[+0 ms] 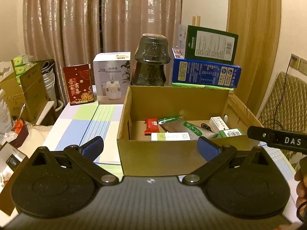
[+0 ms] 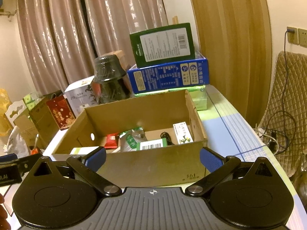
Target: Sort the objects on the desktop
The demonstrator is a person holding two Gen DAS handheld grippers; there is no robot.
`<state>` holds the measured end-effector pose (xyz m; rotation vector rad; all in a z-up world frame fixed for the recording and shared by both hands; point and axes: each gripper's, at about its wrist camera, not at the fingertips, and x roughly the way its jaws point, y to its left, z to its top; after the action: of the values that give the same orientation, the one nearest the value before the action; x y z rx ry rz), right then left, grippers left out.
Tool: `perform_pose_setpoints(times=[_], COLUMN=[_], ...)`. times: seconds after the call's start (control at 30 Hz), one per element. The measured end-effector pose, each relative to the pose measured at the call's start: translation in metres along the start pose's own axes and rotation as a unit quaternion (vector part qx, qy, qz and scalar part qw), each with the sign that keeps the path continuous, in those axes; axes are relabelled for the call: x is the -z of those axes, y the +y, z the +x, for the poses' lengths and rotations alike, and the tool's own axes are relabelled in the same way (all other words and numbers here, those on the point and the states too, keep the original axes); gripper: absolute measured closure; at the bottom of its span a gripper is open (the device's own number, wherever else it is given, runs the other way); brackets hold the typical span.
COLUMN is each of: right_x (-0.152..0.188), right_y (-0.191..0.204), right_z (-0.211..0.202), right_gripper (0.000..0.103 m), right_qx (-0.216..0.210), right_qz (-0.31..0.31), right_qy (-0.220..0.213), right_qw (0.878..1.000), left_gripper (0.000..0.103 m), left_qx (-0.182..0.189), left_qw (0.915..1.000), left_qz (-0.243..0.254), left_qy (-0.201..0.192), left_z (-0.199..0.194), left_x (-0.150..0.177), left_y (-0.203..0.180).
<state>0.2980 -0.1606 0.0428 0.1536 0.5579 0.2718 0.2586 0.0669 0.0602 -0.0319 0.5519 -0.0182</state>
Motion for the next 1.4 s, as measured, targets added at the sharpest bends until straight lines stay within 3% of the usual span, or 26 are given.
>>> perform_pose_setpoints(times=[0.13,0.37,0.6,0.77,1.1,1.4], right_x=[0.013,0.017,0.014,0.022,0.032,0.032], right_y=[-0.005,-0.012,-0.004,0.003,0.013,0.024], right_z=[-0.023,-0.067,-0.111,-0.144,-0.186,-0.209], right_gripper=[0.002,0.002,0.002,0.002,0.002,0.002], right_qx=[0.009,0.005,-0.013,-0.021,-0.026,-0.026], right_qz=[0.002,0.014,0.002,-0.004,-0.03,-0.049], right_qy=[0.001,0.0,0.035,0.047,0.049,0.038], right_qw=[1.0,1.0,0.999,0.999,0.998,0.998], left_gripper=[0.001,0.001,0.001,0.001,0.001,0.001], left_qx=[-0.007,-0.02,-0.013,-0.037,-0.026,-0.032], left_qw=[0.9998,0.9988,0.9969,0.9964,0.9969,0.9973], left_qz=[-0.016,-0.041,-0.066,-0.064,-0.07,-0.061], left_qy=[-0.006,0.017,0.041,0.042,0.022,0.024], left_z=[-0.018,-0.051,-0.1,-0.138,-0.196,-0.222], left_x=[0.008,0.021,0.026,0.028,0.03,0.034], left_y=[0.006,0.008,0.003,-0.002,-0.022,-0.032])
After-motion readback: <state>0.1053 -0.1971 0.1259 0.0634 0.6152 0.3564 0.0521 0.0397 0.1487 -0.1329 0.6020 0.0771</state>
